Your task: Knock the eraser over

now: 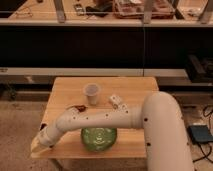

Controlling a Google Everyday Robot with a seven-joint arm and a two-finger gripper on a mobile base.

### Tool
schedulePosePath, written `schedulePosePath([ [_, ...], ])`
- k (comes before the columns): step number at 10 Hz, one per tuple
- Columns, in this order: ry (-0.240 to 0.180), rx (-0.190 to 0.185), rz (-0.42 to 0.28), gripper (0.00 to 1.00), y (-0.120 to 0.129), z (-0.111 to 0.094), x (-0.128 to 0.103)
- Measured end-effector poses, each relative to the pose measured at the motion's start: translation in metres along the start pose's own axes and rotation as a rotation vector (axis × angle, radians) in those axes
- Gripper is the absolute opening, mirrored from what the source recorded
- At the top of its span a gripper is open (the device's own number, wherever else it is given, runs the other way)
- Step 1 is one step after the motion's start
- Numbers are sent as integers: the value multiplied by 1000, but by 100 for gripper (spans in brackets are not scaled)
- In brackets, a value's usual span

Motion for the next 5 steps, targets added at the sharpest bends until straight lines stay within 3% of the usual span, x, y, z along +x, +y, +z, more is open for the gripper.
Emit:
schedulePosePath([
  [3, 103, 23, -10, 2, -24, -40, 62],
  [5, 154, 17, -4, 2, -30, -65, 85],
])
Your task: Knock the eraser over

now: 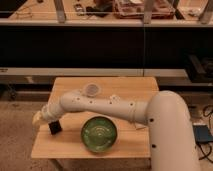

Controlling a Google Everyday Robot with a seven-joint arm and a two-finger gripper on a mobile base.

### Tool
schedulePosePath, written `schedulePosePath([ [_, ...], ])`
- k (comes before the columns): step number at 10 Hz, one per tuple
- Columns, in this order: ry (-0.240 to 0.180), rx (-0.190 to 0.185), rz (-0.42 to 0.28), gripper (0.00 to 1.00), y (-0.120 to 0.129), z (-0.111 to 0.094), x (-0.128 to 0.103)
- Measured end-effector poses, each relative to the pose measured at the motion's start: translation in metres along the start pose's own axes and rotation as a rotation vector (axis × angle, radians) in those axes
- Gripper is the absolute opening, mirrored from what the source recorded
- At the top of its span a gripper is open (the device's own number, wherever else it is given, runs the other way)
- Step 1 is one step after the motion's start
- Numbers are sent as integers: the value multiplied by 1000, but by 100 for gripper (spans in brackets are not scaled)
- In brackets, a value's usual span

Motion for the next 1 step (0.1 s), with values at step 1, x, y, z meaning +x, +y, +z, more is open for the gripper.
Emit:
schedulePosePath([
  [1, -2, 1, 1, 8, -1, 1, -1],
])
